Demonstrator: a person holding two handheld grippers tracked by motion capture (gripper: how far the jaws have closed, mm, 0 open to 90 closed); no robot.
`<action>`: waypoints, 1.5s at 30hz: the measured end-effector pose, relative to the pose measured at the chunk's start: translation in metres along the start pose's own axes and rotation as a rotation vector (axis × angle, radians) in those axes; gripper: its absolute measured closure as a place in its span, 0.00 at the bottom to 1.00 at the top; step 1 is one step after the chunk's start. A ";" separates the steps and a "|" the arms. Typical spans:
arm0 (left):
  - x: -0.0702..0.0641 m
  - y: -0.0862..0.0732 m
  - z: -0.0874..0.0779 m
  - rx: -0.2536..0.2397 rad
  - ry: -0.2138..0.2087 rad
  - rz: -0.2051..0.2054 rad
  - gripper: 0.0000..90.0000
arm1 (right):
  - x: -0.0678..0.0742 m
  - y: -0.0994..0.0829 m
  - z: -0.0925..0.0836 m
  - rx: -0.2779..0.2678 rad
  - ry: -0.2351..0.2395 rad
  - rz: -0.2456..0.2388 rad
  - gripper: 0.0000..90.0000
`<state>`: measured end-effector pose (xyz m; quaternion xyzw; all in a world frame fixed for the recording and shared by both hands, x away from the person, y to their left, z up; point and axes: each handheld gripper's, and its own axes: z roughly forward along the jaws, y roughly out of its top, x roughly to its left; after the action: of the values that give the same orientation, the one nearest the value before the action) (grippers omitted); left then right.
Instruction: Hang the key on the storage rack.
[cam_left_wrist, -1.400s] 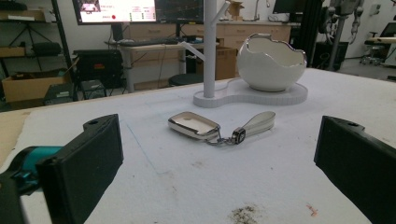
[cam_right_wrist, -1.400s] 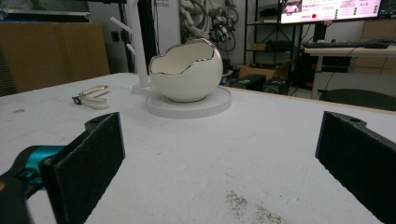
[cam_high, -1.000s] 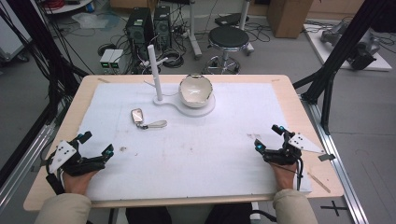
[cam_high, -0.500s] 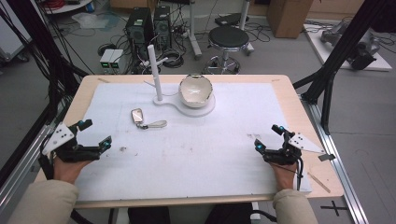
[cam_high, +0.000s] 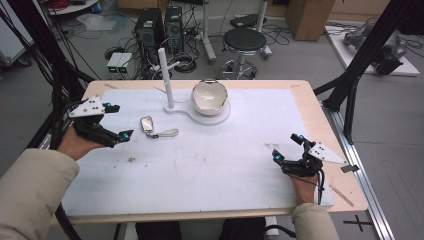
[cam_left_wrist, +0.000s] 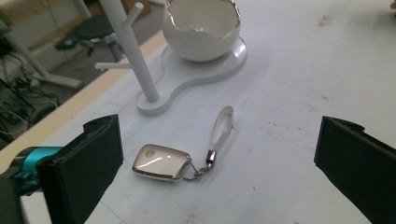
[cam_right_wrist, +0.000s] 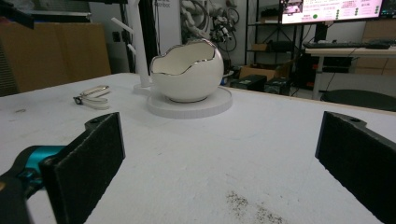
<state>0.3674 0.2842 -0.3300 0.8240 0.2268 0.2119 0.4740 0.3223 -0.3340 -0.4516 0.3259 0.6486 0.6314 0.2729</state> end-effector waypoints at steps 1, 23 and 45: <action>0.004 0.008 0.007 0.039 -0.028 0.007 0.02 | -0.001 0.000 0.000 -0.006 -0.001 -0.005 0.00; 0.014 0.036 0.105 0.393 -0.152 0.151 0.02 | -0.001 0.000 0.000 -0.007 -0.003 -0.006 0.00; 0.009 0.013 0.153 0.605 -0.218 0.182 0.03 | -0.001 0.000 0.000 -0.008 -0.002 0.004 0.00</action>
<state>0.4632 0.1784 -0.3875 0.9621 0.1531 0.0868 0.2084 0.3228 -0.3344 -0.4517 0.3268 0.6452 0.6341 0.2734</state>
